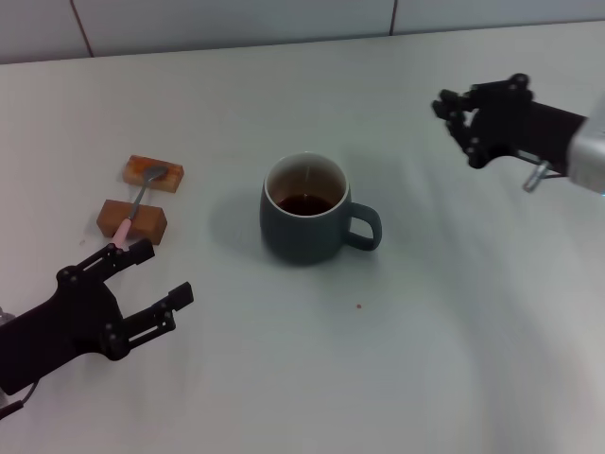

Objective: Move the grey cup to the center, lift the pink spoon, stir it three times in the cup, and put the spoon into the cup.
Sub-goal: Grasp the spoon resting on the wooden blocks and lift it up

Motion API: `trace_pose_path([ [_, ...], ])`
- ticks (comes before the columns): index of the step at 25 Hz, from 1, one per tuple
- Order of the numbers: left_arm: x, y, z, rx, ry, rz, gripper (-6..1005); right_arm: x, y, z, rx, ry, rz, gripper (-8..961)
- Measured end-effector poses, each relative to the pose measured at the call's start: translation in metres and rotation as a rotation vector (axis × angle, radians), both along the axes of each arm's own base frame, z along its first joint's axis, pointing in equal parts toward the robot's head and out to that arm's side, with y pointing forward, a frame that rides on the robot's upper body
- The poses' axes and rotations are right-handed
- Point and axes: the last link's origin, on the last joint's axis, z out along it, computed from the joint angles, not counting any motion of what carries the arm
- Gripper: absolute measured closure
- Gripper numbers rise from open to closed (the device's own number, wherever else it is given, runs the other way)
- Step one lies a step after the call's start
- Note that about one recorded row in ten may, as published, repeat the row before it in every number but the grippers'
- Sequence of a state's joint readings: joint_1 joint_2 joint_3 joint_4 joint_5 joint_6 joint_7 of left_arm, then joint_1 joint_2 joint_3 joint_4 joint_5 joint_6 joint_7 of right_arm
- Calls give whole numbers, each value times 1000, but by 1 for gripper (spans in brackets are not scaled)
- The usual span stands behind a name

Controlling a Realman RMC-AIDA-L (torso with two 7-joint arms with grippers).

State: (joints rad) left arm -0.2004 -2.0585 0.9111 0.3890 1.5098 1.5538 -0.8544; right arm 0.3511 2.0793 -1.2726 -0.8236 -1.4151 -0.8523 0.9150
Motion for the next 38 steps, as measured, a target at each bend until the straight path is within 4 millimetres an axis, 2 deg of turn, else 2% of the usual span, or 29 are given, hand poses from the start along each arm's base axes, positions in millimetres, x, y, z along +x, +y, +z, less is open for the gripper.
trace_pose_path([
  [1, 0, 0, 0, 2, 0, 0, 203, 6, -7, 7, 3, 32, 0, 864],
  [5, 0, 1, 2, 10, -2, 3, 203, 13, -23, 16, -12, 84, 34, 858],
  [6, -1, 3, 4, 23, -6, 8, 203, 19, -37, 22, -20, 121, 63, 857],
  [7, -1, 3, 4, 26, -6, 9, 203, 19, -37, 22, -20, 121, 63, 843],
  [11, -1, 5, 6, 34, -7, 11, 203, 32, -68, 28, -49, 161, 88, 785],
  [12, -1, 5, 6, 34, -7, 11, 203, 32, -68, 28, -49, 161, 88, 760],
  [16, -1, 6, 6, 34, -6, 9, 203, 42, -89, 28, -101, 157, 94, 659],
  [21, 0, 6, 6, 34, -6, 8, 203, 49, -101, 13, -175, 155, 69, 579],
  [28, 0, 7, 5, 26, -14, 22, 203, 53, -111, 8, -220, 147, 63, 467],
  [31, -2, 7, 5, 28, -9, 28, 203, 53, -113, 6, -238, 143, 69, 342],
  [38, -2, 8, 5, 29, -6, 30, 203, 50, -117, 2, -251, 149, 99, 318],
])
